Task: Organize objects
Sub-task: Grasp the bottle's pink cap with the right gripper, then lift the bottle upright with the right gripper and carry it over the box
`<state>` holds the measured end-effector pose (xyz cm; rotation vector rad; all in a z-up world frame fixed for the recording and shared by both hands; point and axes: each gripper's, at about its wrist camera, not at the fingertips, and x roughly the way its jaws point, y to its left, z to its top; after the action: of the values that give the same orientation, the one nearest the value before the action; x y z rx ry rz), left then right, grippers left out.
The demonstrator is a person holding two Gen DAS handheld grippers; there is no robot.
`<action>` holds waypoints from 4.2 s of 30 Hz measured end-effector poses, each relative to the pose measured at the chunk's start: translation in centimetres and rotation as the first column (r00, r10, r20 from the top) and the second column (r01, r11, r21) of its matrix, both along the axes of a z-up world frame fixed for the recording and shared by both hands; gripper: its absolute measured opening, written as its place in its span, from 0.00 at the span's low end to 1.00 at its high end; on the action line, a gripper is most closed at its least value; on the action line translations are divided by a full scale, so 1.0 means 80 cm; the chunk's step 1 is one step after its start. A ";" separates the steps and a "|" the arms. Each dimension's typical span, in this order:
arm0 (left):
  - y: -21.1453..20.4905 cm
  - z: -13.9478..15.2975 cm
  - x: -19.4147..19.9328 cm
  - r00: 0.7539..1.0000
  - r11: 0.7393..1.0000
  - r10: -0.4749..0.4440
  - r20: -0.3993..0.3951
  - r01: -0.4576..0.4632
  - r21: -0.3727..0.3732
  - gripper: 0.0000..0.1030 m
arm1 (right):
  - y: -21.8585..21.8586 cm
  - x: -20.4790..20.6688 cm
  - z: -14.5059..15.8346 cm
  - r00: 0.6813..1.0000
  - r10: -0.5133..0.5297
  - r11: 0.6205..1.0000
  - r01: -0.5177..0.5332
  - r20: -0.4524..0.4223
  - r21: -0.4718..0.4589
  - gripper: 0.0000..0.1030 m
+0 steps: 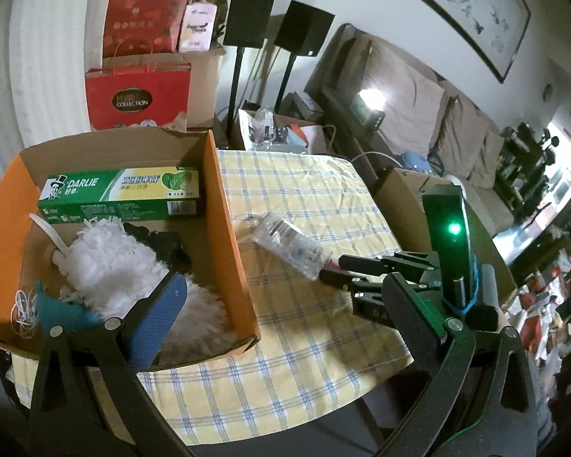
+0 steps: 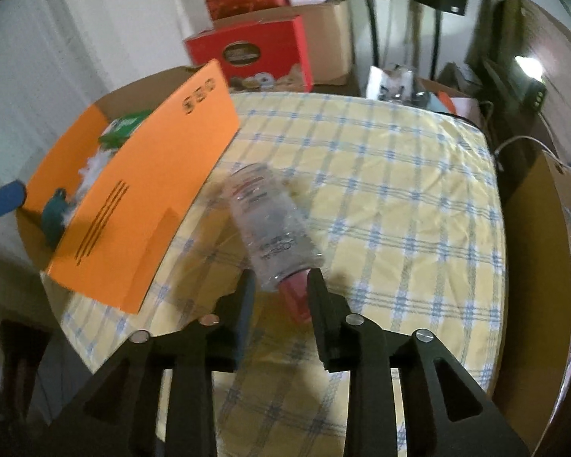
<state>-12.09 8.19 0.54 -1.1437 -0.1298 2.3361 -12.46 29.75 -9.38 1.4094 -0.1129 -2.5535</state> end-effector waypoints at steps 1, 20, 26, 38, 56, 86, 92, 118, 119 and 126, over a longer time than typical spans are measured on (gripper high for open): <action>0.000 0.000 0.001 1.000 1.000 0.002 0.001 -0.002 0.002 0.99 | -0.001 0.001 0.000 1.000 0.006 1.000 -0.006 0.003 -0.015 0.45; 0.017 0.002 0.011 1.000 1.000 -0.013 0.010 0.013 -0.002 0.98 | 0.000 0.012 -0.022 0.999 -0.029 0.999 0.028 0.034 0.037 0.26; 0.038 -0.004 0.020 0.999 0.999 -0.040 0.026 0.039 0.002 0.93 | 0.018 0.045 -0.021 0.992 -0.112 0.993 0.113 0.053 -0.017 0.26; 0.087 -0.028 0.032 0.988 0.994 -0.107 0.108 0.103 0.040 0.82 | 0.044 0.109 -0.012 0.970 -0.228 0.970 0.234 0.080 -0.061 0.26; 0.137 -0.112 0.007 0.957 0.991 -0.096 0.274 0.066 0.115 0.70 | 0.051 0.140 -0.016 0.956 -0.285 0.946 0.292 0.068 -0.144 0.26; 0.123 -0.124 -0.015 0.907 0.924 -0.117 0.403 -0.049 0.379 0.40 | 0.015 0.152 0.030 0.962 -0.271 0.957 0.265 -0.043 -0.121 0.26; 0.106 -0.091 -0.021 0.930 0.906 -0.102 0.352 -0.059 0.420 0.36 | 0.000 0.149 0.059 0.963 -0.258 0.962 0.248 -0.084 -0.115 0.26; -0.076 -0.062 -0.075 0.938 0.850 0.124 0.324 -0.269 0.452 0.34 | -0.143 0.058 0.104 0.994 -0.015 0.992 0.001 -0.112 -0.128 0.26; -0.081 -0.064 -0.075 0.936 0.851 0.132 0.325 -0.276 0.447 0.35 | -0.153 0.052 0.101 0.994 -0.001 0.992 -0.013 -0.109 -0.128 0.26; -0.125 -0.089 -0.087 0.914 0.865 0.213 0.344 -0.341 0.368 0.35 | -0.196 0.017 0.074 0.996 0.063 0.985 -0.072 -0.061 -0.157 0.26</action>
<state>-19.06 -1.80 -6.62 -1.2986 -0.9245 2.1972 -11.12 14.05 -3.45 1.2606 -0.2492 -2.4665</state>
